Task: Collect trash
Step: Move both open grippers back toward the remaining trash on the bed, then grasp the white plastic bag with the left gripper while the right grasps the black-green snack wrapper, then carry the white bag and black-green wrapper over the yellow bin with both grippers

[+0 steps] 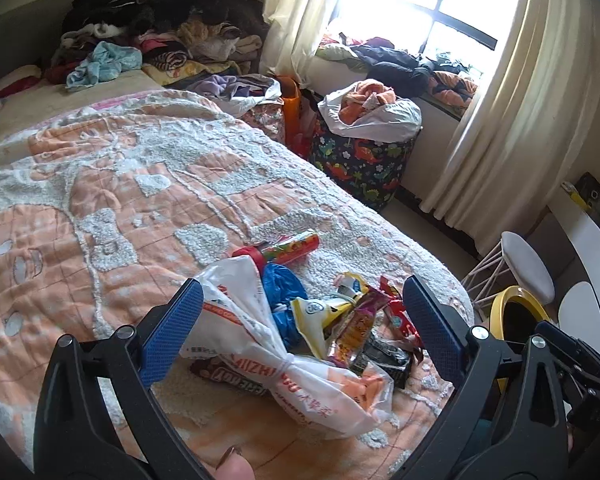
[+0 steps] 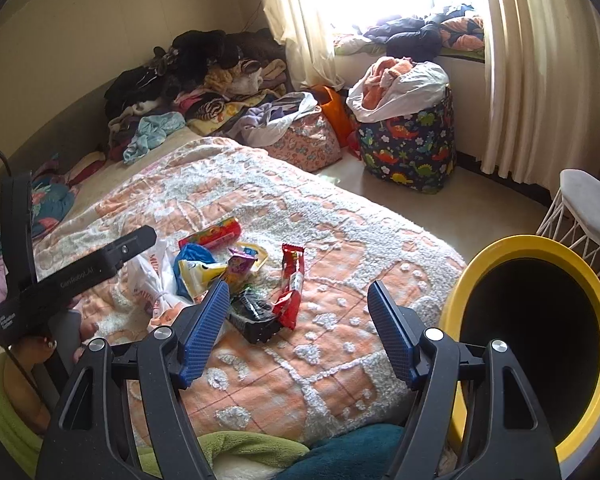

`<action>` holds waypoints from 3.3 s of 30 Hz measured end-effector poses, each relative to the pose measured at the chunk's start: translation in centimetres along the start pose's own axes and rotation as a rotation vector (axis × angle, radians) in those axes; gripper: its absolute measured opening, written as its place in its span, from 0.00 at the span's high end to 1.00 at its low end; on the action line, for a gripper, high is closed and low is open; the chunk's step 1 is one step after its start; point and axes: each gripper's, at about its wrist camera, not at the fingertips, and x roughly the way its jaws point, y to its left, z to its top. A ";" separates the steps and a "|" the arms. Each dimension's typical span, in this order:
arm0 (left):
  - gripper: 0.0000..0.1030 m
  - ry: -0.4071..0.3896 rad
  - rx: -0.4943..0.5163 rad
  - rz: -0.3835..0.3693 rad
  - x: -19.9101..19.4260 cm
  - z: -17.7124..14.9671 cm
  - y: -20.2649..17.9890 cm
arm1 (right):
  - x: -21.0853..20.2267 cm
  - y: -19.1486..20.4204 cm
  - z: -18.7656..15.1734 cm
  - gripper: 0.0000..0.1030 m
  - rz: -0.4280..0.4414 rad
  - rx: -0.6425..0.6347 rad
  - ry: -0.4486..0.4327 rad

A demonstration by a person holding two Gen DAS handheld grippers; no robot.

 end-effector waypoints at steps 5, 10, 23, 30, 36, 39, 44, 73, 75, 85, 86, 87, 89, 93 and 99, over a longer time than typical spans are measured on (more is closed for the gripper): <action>0.11 0.007 -0.049 0.026 0.3 0.2 2.3 | 1.1 1.0 -0.2 0.33 0.017 -0.038 0.031; 0.11 0.039 -0.102 0.031 1.0 0.0 4.4 | 2.8 2.2 -0.5 0.44 0.036 -0.099 0.090; 0.16 0.119 -0.205 -0.007 2.9 -1.0 7.3 | 8.0 6.3 -2.3 0.61 0.038 -0.323 0.241; 0.25 0.150 -0.199 -0.012 3.9 -1.7 7.0 | 11.8 7.4 -3.5 0.66 0.010 -0.386 0.342; 0.41 0.159 -0.212 -0.045 4.2 -1.9 7.3 | 13.0 6.8 -3.6 0.83 0.008 -0.346 0.355; 0.51 0.161 -0.210 -0.067 4.1 -1.8 7.0 | 12.3 6.1 -3.3 0.86 0.044 -0.302 0.337; 0.58 0.147 -0.193 -0.083 3.4 -1.3 6.4 | 10.3 5.0 -2.5 0.86 0.140 -0.195 0.286; 0.76 -0.015 -0.063 -0.178 -3.1 2.7 1.0 | 1.1 1.7 0.0 0.86 0.134 -0.063 0.034; 0.76 -0.023 -0.053 -0.181 -3.3 2.7 0.6 | 0.8 1.2 0.2 0.86 0.126 -0.051 0.025; 0.76 -0.024 -0.006 -0.204 -3.4 2.5 -1.6 | -0.9 -1.3 0.5 0.86 0.091 -0.002 -0.021; 0.76 -0.024 0.000 -0.208 -3.4 2.5 -2.0 | -1.2 -1.6 0.5 0.86 0.087 0.001 -0.026; 0.76 -0.023 0.005 -0.211 -3.4 2.5 -2.3 | -1.4 -1.9 0.5 0.86 0.082 0.005 -0.031; 0.77 -0.022 0.017 -0.219 -3.4 2.4 -3.0 | -1.9 -2.4 0.6 0.86 0.076 0.014 -0.040; 0.77 -0.019 0.046 -0.234 -3.3 2.1 -4.7 | -2.8 -3.6 0.7 0.86 0.059 0.034 -0.058; 0.77 -0.012 0.086 -0.257 -3.2 1.6 -6.8 | -4.0 -5.6 0.7 0.86 0.035 0.073 -0.080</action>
